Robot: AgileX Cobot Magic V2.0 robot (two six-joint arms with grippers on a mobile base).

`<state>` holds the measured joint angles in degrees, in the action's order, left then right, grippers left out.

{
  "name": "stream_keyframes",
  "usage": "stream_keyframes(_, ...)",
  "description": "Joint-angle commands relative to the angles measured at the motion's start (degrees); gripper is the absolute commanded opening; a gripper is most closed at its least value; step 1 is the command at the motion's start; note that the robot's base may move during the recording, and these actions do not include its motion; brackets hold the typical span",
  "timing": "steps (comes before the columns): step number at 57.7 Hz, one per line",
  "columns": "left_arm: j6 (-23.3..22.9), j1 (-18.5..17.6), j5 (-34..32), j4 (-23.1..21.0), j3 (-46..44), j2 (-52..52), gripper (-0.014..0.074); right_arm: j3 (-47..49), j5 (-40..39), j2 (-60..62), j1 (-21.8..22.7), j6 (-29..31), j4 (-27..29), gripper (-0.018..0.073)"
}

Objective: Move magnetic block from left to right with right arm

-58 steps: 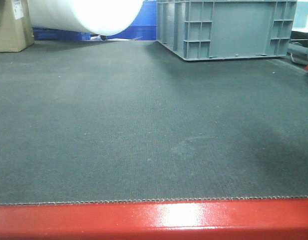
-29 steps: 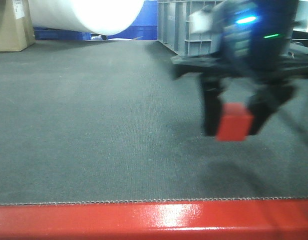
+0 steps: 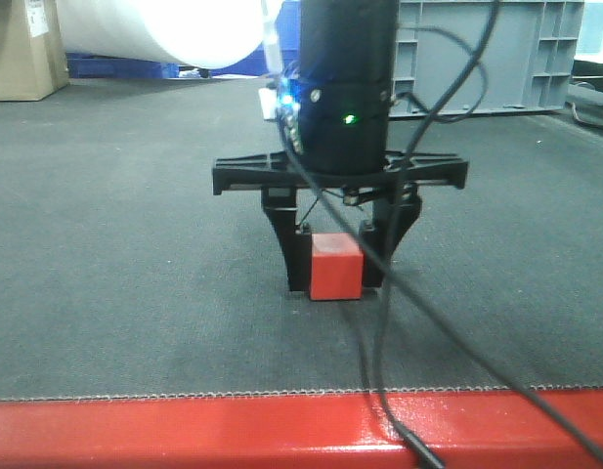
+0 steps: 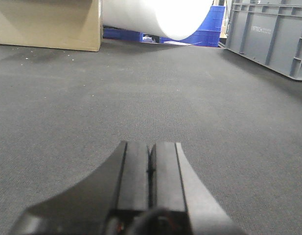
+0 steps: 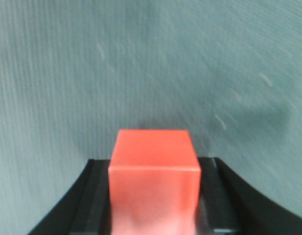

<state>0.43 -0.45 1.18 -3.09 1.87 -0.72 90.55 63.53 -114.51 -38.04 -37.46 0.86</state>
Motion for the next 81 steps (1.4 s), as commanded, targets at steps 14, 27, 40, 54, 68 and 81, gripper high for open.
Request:
stream_keyframes(14,-0.43,0.0,-4.78,-0.15,0.46,-0.55,-0.0126,2.3,-0.17,2.59,-0.65,-1.04,0.28,0.0255)
stream_keyframes(27,-0.43,0.0,-4.78,-0.15,0.46,-0.55,-0.0126,2.3,-0.24,2.59,-0.85,-2.6,0.28,0.044)
stream_keyframes(40,-0.43,0.0,-4.78,-0.15,0.46,-0.55,-0.0126,2.9,0.91,2.68,-0.92,-2.43,0.28,0.0568)
stream_keyframes(54,-0.43,0.0,-4.78,-0.15,0.46,-0.55,-0.0126,3.36,1.16,5.99,-1.59,-0.34,-0.54,0.0568)
stream_keyframes(68,-0.43,0.0,-4.78,-0.15,0.46,-0.55,-0.0126,1.2,-0.28,13.3,-1.59,4.0,-3.07,0.0554)
stream_keyframes(81,-0.43,0.0,-4.78,-0.15,0.46,-0.55,-0.0126,-10.61,-8.84,24.49,-0.04,12.43,-3.81,0.0367)
